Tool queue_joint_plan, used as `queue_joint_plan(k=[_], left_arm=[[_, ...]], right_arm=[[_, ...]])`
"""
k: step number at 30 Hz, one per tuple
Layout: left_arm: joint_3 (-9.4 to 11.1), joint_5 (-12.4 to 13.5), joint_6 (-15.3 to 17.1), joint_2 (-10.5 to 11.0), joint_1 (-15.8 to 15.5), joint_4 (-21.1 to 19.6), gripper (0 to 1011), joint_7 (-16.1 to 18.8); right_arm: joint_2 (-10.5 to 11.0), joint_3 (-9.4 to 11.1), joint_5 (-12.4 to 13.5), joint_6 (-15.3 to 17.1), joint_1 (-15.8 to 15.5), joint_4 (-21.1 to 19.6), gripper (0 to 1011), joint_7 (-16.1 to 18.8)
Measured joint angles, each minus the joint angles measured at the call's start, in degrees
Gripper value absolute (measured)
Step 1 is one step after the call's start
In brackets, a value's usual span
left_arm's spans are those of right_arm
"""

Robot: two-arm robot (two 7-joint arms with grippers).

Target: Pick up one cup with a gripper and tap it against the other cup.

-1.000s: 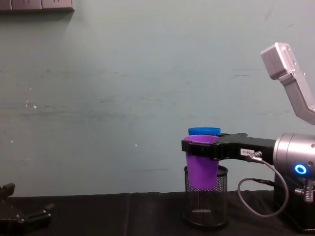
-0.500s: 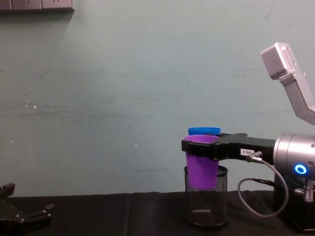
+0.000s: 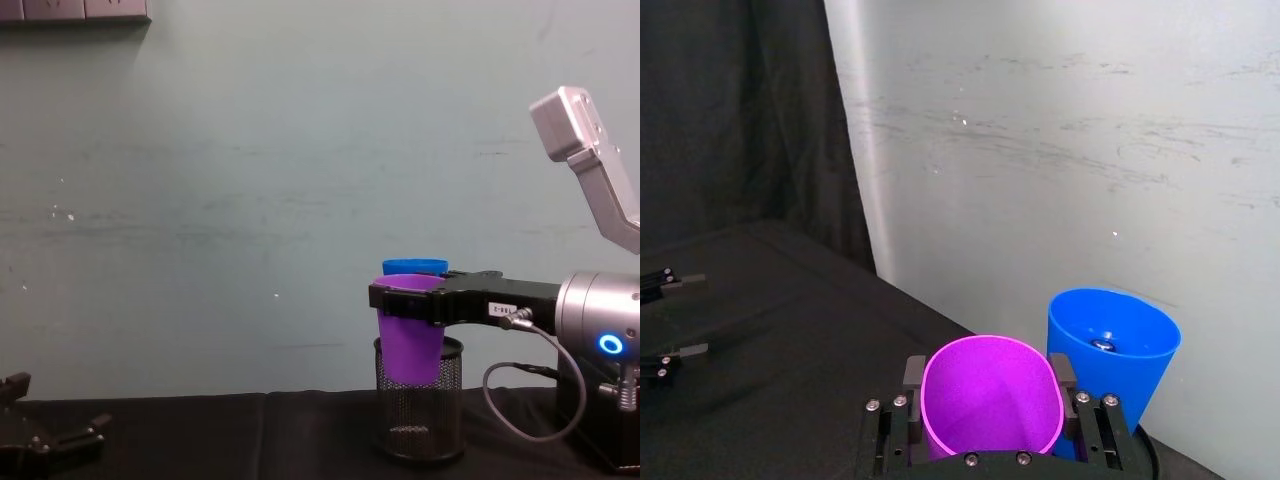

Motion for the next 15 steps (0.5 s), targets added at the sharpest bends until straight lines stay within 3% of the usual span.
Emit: queue_joint_plan(k=[9,15], left_arm=[[0.00,0.00,0.00,0.00,0.00,0.00,1000,0.00],[0.00,0.00,0.00,0.00,0.00,0.00,1000,0.00]], right_arm=[[0.08,-0.06,-0.03,-0.48,-0.12,0.15,747,0.53],[0.71,-0.24,0.31,-0.34,-1.82,-1.58,747,1.25]])
